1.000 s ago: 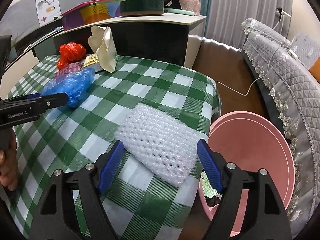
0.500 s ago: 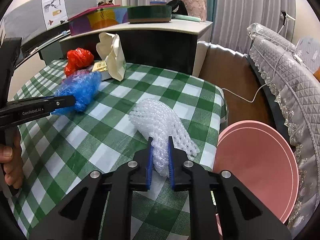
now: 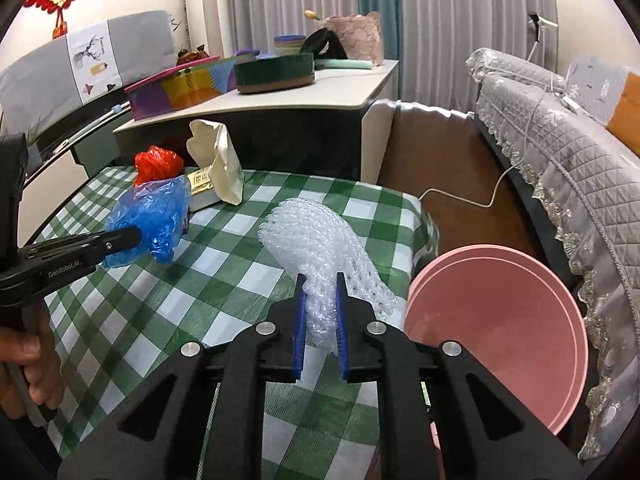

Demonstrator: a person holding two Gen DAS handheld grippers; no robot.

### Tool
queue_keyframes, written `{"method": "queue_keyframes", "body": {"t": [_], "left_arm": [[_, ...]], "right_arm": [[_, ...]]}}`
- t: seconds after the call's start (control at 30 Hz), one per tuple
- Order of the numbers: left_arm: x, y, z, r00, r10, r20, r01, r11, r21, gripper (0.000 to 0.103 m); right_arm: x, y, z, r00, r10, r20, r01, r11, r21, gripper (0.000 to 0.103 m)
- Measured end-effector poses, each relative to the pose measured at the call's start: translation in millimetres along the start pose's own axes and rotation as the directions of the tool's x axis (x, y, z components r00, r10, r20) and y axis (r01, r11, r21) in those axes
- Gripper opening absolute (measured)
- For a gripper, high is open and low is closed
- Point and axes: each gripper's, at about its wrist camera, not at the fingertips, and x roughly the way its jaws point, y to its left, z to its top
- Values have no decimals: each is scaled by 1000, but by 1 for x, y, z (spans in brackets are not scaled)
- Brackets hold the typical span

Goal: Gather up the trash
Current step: 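Carry the blue bag and bubble wrap over the pink bin and open both tools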

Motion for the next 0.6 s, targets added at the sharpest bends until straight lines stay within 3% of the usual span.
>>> {"method": "queue_keyframes", "body": {"t": [0.6], "left_arm": [[-30, -32, -9, 998, -30, 49, 26, 996, 79, 6]], "right_arm": [[-41, -26, -11, 996, -64, 57, 59, 995, 82, 13]]}}
